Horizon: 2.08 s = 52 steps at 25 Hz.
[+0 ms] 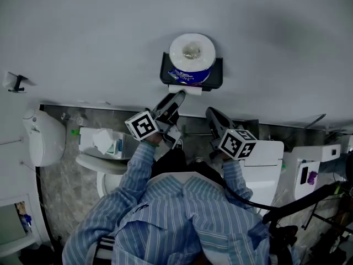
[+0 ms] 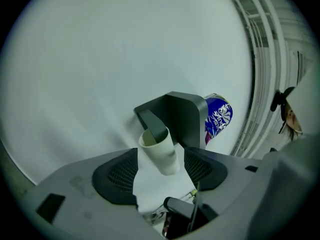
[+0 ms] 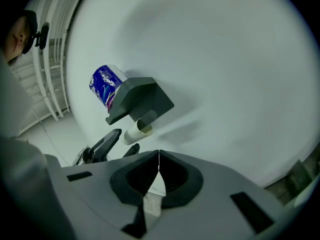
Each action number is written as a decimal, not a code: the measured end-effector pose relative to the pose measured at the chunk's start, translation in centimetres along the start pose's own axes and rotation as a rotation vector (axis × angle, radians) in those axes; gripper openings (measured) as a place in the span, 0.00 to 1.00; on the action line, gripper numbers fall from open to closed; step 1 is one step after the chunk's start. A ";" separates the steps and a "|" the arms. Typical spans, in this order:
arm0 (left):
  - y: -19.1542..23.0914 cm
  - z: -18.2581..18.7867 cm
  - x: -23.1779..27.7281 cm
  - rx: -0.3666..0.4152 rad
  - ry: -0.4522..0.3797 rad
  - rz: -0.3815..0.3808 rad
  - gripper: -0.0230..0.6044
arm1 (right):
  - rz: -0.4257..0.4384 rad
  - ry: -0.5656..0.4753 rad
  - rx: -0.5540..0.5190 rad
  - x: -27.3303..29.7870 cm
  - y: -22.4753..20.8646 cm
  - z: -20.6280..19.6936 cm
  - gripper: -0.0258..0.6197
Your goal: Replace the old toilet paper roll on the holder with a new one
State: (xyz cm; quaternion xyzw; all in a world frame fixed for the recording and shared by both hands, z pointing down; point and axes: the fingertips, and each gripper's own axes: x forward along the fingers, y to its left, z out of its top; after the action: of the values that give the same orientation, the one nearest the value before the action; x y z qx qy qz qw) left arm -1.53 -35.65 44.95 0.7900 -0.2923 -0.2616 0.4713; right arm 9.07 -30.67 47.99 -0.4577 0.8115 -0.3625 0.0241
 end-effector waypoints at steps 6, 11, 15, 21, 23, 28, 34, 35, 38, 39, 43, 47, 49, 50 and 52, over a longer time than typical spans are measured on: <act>-0.7 0.7 1.6 -0.125 0.003 -0.106 0.46 | -0.027 0.003 0.015 0.5 -0.4 -0.2 0.05; -1.3 0.7 1.8 -0.179 0.020 -0.183 0.34 | -0.045 0.003 0.018 0.7 -0.7 -0.4 0.04; -1.4 0.2 2.1 -0.121 0.055 -0.185 0.34 | -0.062 -0.005 0.025 0.5 -1.2 -0.5 0.05; -1.8 -1.6 3.9 -0.130 0.114 -0.201 0.34 | -0.097 -0.025 0.041 -0.5 -2.2 -0.5 0.05; -1.9 -2.7 4.9 -0.132 0.147 -0.204 0.34 | -0.106 -0.034 0.046 -1.1 -2.6 -0.3 0.05; -2.6 -5.4 7.5 -0.072 0.238 -0.203 0.34 | -0.135 -0.058 0.059 -2.8 -3.7 0.1 0.05; -3.9 -8.9 9.4 0.097 0.364 -0.225 0.34 | -0.189 -0.103 0.045 -5.0 -5.4 0.8 0.05; -4.0 -9.5 9.5 0.124 0.386 -0.221 0.34 | -0.198 -0.109 0.035 -5.4 -5.6 0.9 0.05; -3.8 -10.9 9.3 0.187 0.431 -0.204 0.34 | -0.211 -0.123 0.018 -6.2 -6.2 1.4 0.05; -3.6 -11.2 9.2 0.197 0.438 -0.197 0.34 | -0.215 -0.126 0.018 -6.4 -6.5 1.6 0.05; -3.4 -11.2 8.5 0.231 0.442 -0.175 0.34 | -0.220 -0.126 -0.001 -6.9 -6.9 2.2 0.05; -2.8 -10.3 7.3 0.262 0.421 -0.135 0.34 | -0.157 -0.100 -0.083 -6.6 -5.4 3.3 0.05; -2.5 -9.7 6.7 0.267 0.401 -0.116 0.34 | -0.124 -0.098 -0.129 -6.2 -4.5 4.2 0.06; -2.4 -9.4 6.5 0.269 0.391 -0.107 0.34 | -0.106 -0.101 -0.144 -6.0 -4.0 4.7 0.07; -2.1 -8.9 5.9 0.272 0.374 -0.092 0.34 | -0.068 -0.105 -0.170 -5.7 -3.1 5.6 0.10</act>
State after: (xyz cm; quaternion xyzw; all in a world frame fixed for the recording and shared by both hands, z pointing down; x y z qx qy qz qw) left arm 9.13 -33.71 46.00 0.8934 -0.1962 -0.0900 0.3940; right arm 16.72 -30.48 44.06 -0.5036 0.8211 -0.2683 0.0154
